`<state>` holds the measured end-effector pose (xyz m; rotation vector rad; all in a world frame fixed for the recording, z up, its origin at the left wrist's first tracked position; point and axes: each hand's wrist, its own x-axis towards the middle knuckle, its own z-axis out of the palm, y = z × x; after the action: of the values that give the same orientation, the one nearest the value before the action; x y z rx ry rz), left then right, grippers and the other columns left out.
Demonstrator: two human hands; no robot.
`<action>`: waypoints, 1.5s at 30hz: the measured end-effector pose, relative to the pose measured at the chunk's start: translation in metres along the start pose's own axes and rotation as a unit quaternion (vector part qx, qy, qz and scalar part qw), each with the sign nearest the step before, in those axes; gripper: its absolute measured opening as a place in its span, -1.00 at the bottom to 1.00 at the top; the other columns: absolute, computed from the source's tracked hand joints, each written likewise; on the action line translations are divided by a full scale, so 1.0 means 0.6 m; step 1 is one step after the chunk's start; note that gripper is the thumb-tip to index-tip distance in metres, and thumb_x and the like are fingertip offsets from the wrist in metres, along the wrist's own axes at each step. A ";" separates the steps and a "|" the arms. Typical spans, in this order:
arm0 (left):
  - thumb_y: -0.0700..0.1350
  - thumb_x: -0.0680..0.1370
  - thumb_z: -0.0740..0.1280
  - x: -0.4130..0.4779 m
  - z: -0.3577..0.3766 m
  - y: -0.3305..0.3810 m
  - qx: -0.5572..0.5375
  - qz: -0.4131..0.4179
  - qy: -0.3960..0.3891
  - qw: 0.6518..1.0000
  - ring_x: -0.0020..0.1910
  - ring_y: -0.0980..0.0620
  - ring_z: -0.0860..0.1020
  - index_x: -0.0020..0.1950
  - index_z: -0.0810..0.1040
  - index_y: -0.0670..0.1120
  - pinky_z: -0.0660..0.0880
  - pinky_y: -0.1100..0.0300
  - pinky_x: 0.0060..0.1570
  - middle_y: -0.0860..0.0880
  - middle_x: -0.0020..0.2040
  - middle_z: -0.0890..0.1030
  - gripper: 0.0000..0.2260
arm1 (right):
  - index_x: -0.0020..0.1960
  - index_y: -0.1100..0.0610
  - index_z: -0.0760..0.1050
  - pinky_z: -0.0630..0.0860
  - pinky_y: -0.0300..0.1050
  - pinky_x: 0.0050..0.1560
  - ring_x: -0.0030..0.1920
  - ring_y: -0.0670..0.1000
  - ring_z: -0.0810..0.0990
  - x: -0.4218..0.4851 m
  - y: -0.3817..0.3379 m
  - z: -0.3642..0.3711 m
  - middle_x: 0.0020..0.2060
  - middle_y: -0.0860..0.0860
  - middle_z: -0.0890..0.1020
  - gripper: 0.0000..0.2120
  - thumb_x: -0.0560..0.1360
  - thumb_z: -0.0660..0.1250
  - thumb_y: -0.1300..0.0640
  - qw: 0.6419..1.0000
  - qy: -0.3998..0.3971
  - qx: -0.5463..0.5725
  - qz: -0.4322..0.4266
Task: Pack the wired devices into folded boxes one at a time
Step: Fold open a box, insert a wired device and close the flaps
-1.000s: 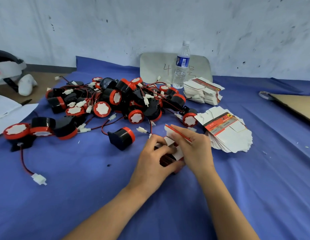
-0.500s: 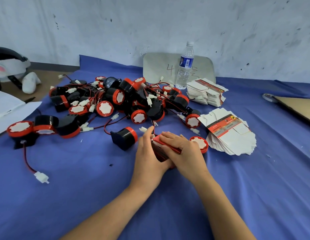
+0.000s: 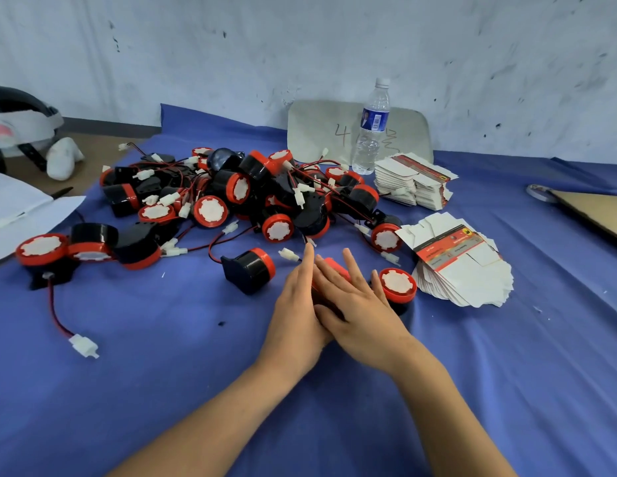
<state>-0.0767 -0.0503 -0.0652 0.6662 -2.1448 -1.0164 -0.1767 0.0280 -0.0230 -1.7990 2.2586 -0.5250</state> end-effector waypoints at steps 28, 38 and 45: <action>0.09 0.44 0.41 0.009 -0.027 0.043 -0.335 -0.081 0.076 0.936 0.13 -0.01 0.61 0.26 0.52 0.06 0.57 0.04 0.14 0.07 0.05 0.66 -0.60 | 0.17 0.04 0.56 0.58 -0.17 -0.25 -0.13 0.01 0.68 -0.007 -0.014 -0.012 -0.05 0.02 0.69 -0.51 0.28 0.55 -0.03 0.759 0.157 0.627 0.080; 0.00 0.45 0.37 0.007 -0.020 0.042 -0.353 -0.072 0.065 0.931 0.08 0.04 0.64 0.38 0.45 -0.04 0.60 0.17 0.01 -0.01 0.10 0.65 -0.50 | 0.08 0.15 0.58 0.61 -0.12 -0.23 -0.15 0.04 0.66 -0.001 -0.009 -0.008 -0.11 0.07 0.69 -0.62 0.34 0.50 -0.01 0.771 0.222 0.590 0.084; 0.00 0.51 0.31 0.006 -0.017 0.046 -0.364 -0.051 0.068 0.928 0.08 0.18 0.60 0.36 0.33 0.31 0.59 0.23 -0.07 0.11 0.15 0.51 -0.55 | 0.14 0.00 0.52 0.56 -0.26 -0.17 -0.15 -0.10 0.65 -0.003 0.002 -0.004 -0.16 -0.05 0.66 -0.57 0.32 0.53 -0.04 0.804 0.187 0.562 0.055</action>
<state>-0.0759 -0.0416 -0.0367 0.4575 -1.4535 -1.6384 -0.1783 0.0304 -0.0214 -0.9505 1.5142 -1.8167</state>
